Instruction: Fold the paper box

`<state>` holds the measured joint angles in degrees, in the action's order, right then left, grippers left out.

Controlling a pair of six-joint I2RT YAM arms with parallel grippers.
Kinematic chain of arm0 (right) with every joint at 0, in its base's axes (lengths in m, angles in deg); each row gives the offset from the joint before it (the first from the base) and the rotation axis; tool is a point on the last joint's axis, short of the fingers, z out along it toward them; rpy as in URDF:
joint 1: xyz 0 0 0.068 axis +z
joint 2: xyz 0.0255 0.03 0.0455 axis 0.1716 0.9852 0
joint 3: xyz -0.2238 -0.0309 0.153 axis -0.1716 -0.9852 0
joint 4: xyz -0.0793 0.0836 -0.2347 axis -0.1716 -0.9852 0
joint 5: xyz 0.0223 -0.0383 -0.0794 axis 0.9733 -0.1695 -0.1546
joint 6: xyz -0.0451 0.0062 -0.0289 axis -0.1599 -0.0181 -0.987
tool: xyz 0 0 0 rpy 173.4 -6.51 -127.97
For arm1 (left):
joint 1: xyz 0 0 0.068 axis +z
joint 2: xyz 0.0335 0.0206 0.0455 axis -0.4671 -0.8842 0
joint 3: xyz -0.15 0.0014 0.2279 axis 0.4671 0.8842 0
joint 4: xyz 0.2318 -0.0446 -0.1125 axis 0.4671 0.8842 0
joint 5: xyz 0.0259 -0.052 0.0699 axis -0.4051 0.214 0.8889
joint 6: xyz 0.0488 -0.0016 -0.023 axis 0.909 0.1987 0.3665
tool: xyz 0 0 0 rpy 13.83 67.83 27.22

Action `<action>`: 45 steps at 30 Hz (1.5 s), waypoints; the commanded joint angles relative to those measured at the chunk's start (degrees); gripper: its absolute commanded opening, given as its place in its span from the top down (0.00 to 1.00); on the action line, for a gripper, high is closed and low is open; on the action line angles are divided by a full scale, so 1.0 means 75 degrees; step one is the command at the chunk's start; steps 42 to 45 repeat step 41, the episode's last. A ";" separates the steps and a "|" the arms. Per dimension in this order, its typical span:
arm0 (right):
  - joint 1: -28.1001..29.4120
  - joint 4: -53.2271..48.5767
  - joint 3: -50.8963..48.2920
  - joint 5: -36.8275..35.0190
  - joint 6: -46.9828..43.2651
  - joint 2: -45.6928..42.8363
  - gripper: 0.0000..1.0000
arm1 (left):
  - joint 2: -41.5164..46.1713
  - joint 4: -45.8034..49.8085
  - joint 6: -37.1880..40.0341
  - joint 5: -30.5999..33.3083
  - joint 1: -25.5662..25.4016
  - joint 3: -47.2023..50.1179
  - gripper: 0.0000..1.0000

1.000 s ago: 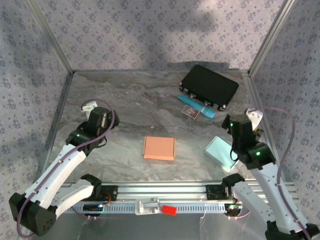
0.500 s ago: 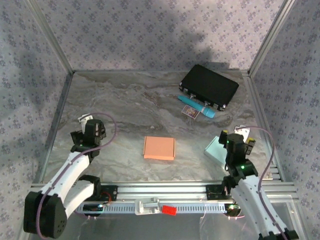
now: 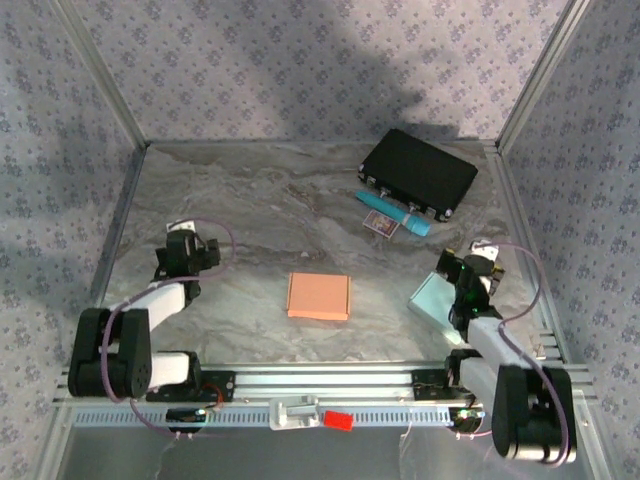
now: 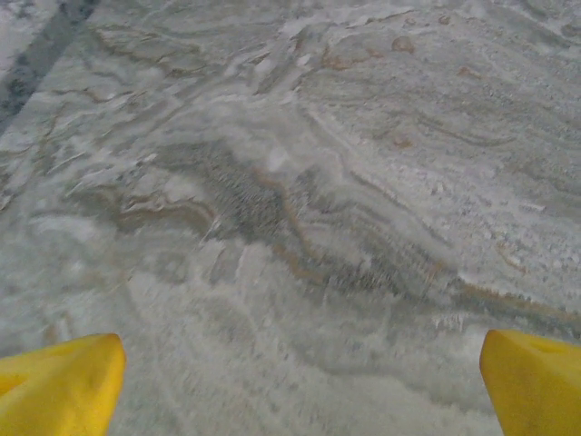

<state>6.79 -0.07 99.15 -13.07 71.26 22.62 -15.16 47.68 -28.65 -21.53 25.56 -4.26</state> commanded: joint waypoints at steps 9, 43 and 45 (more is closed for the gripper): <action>-0.0475 0.3704 0.0594 0.1643 -0.0625 0.2805 0.01 | -0.1688 -0.4023 0.0604 -0.1253 0.0269 0.0294 0.00; 0.0486 0.3070 0.1559 0.0306 -0.1349 0.3892 0.01 | -0.1740 -0.3637 0.0505 -0.1116 0.0305 0.0032 0.00; 0.0486 0.3070 0.1559 0.0306 -0.1349 0.3892 0.01 | -0.1740 -0.3637 0.0505 -0.1116 0.0305 0.0032 0.00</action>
